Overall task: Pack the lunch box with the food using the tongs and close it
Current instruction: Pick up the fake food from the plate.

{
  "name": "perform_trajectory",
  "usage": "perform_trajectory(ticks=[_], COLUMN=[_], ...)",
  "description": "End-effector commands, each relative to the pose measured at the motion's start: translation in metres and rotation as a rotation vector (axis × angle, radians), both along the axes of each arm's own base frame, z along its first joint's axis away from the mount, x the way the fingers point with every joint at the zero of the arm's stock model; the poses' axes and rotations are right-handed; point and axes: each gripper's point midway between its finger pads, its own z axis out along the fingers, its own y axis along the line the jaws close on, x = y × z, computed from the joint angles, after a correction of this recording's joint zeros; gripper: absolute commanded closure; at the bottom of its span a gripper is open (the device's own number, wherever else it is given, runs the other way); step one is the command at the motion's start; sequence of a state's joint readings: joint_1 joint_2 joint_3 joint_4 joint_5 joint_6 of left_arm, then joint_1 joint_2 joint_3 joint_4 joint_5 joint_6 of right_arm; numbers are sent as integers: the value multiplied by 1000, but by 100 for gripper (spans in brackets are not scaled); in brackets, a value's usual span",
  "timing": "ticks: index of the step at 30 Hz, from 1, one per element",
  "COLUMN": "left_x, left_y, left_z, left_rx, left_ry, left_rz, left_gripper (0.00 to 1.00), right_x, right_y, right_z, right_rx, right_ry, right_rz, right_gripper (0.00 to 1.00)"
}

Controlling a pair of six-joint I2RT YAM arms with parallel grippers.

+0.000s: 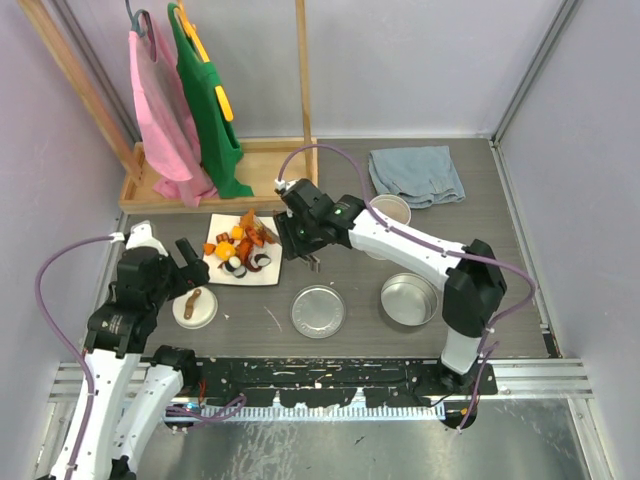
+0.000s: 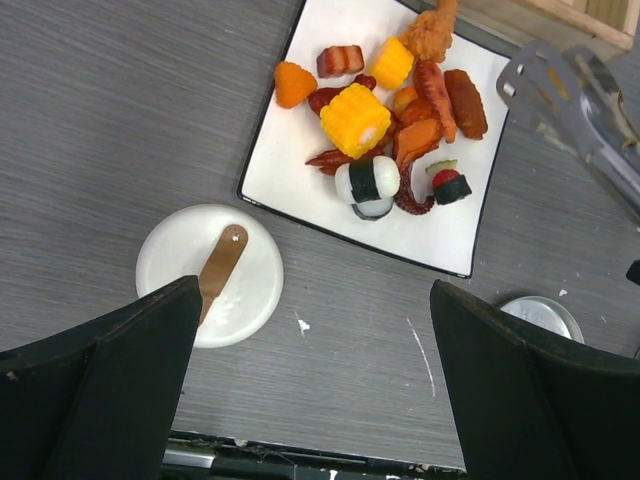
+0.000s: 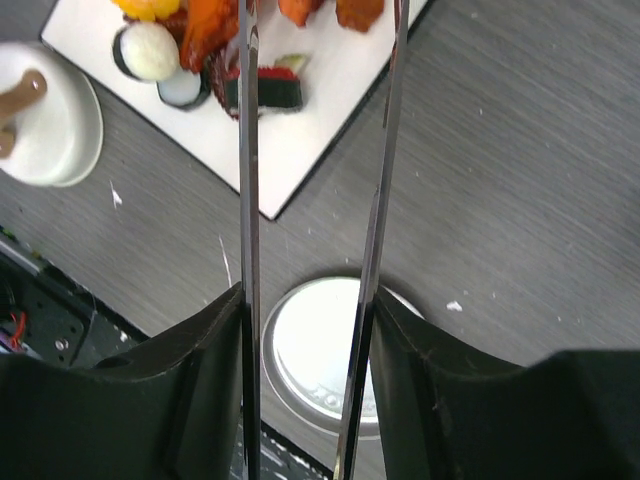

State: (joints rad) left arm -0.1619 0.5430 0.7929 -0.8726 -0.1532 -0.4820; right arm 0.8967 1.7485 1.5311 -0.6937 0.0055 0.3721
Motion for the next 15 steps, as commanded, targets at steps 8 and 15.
perform_trajectory(ticks=[8, 15], left_x=[17, 17], left_y=[0, -2], left_z=[-5, -6], left_rx=[-13, -17], left_ry=[27, 31], left_rz=[45, 30], left_gripper=[2, 2], right_x=[41, 48], right_y=[65, 76], right_z=[17, 3], right_rx=[170, 168], right_ry=[-30, -12], right_rz=[-50, -58], right_gripper=[46, 46])
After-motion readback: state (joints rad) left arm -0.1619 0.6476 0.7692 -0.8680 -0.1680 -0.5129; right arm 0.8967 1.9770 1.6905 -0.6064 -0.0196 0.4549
